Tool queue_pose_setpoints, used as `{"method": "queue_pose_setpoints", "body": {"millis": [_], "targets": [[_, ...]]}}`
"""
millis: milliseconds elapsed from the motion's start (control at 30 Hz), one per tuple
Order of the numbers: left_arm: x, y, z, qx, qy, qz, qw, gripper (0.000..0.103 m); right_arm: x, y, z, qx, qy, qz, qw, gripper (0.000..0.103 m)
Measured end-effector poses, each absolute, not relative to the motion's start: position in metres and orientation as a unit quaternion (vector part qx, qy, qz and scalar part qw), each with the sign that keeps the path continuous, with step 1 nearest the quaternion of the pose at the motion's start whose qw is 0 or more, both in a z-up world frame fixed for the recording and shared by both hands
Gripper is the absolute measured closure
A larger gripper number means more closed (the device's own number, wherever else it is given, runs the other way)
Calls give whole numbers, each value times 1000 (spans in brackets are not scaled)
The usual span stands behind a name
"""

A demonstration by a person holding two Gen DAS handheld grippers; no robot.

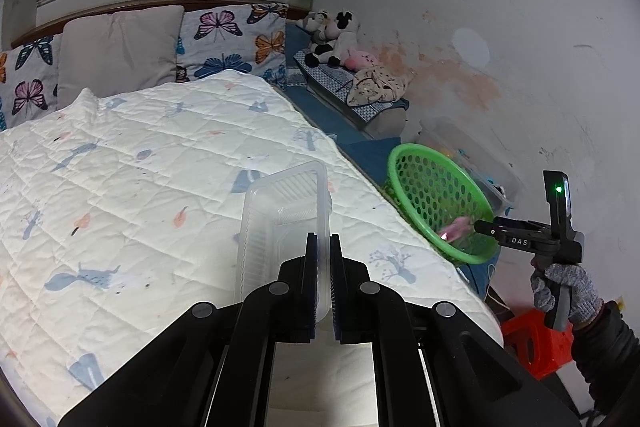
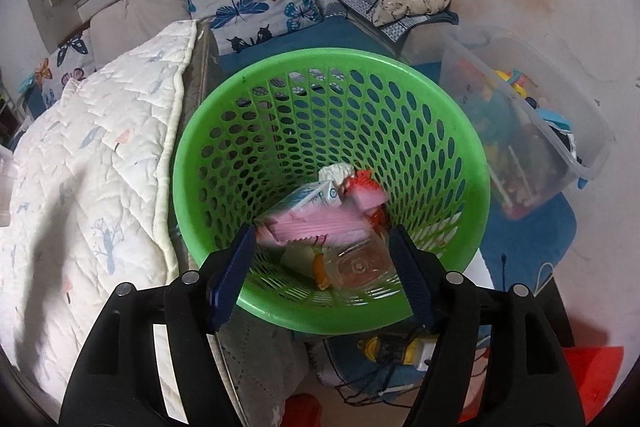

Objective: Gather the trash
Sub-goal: 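Open the right tool to drop the pink wrapper into the basket, then lower the clear container into the basket and open the left tool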

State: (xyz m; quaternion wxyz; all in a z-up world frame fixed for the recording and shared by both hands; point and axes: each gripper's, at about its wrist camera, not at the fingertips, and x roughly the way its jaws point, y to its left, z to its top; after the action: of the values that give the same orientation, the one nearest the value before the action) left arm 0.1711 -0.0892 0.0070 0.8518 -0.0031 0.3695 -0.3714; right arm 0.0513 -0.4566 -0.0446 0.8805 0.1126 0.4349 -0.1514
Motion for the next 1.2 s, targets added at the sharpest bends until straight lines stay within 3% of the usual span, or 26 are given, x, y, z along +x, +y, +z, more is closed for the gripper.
{"method": "queue_pose_setpoints", "body": {"millis": [1200], "targets": [[166,-336,1,64,404,-484,774,97,-14,-486,-26,117,375,-137,909,24]]}}
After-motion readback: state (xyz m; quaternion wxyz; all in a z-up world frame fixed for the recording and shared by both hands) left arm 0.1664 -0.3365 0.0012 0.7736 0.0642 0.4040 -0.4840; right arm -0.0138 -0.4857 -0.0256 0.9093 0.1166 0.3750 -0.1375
